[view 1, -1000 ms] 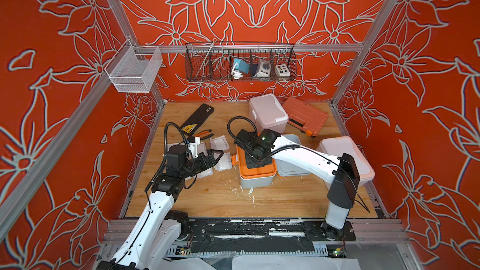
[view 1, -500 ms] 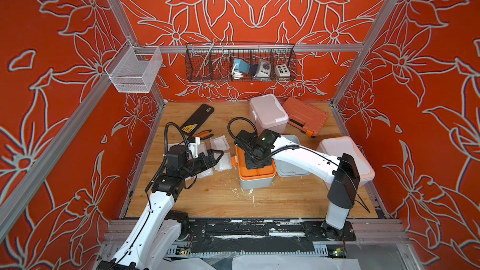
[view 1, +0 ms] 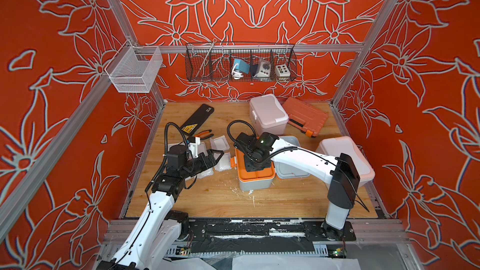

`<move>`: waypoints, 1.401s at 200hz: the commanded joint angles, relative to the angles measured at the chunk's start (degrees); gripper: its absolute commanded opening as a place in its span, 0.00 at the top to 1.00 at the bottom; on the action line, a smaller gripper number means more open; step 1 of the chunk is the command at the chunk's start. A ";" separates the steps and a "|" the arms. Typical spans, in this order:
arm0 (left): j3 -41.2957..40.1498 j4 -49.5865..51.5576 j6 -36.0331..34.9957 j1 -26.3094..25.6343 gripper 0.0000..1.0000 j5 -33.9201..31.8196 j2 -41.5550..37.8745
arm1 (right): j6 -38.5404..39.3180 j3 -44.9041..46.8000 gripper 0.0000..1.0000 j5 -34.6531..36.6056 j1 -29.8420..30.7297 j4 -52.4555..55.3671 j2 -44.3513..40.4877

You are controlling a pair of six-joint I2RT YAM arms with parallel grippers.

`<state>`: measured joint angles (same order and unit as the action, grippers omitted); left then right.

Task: Open first aid kits and take out gauze
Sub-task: Place the compartment layer in the first aid kit, then close the lid of the first aid kit.

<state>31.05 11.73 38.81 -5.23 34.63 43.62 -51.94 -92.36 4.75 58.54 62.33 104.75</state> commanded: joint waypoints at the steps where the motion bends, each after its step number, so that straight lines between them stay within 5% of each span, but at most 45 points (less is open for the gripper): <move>1: -0.42 -0.61 -0.64 0.40 0.02 0.79 0.06 | 0.96 0.77 0.67 -1.23 0.39 -0.24 -0.85; 38: 0.72 2.24 -3.30 0.42 0.02 -0.84 0.71 | 2.11 -0.36 0.32 1.02 0.43 3.12 -2.91; 81: 1.55 3.57 -4.28 0.31 0.02 -1.93 1.29 | 3.65 -1.78 0.22 3.13 0.34 5.54 -6.99; 110: 2.07 3.25 -4.23 -0.57 0.02 -2.35 2.49 | 10.24 0.52 0.02 3.50 -1.44 3.42 -13.26; 137: 3.17 2.87 -3.85 -3.30 0.02 -4.31 4.20 | 17.73 8.63 0.02 0.21 -7.22 -3.29 -21.92; 184: 5.31 2.36 -3.26 -10.38 0.02 -8.94 8.47 | 24.24 21.07 0.02 -9.87 -27.49 -8.73 -33.39; 222: 7.17 1.90 -3.31 -14.10 0.02 -10.50 12.46 | 25.30 30.98 0.02 -22.59 -42.43 -15.03 -36.20; 280: 9.05 0.54 -3.17 -17.92 0.02 -10.90 18.34 | 22.03 43.03 0.02 -36.07 -55.77 -25.93 -36.73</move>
<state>38.70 13.82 35.94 -21.82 24.36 60.69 -28.73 -52.51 -22.31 5.48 43.11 68.86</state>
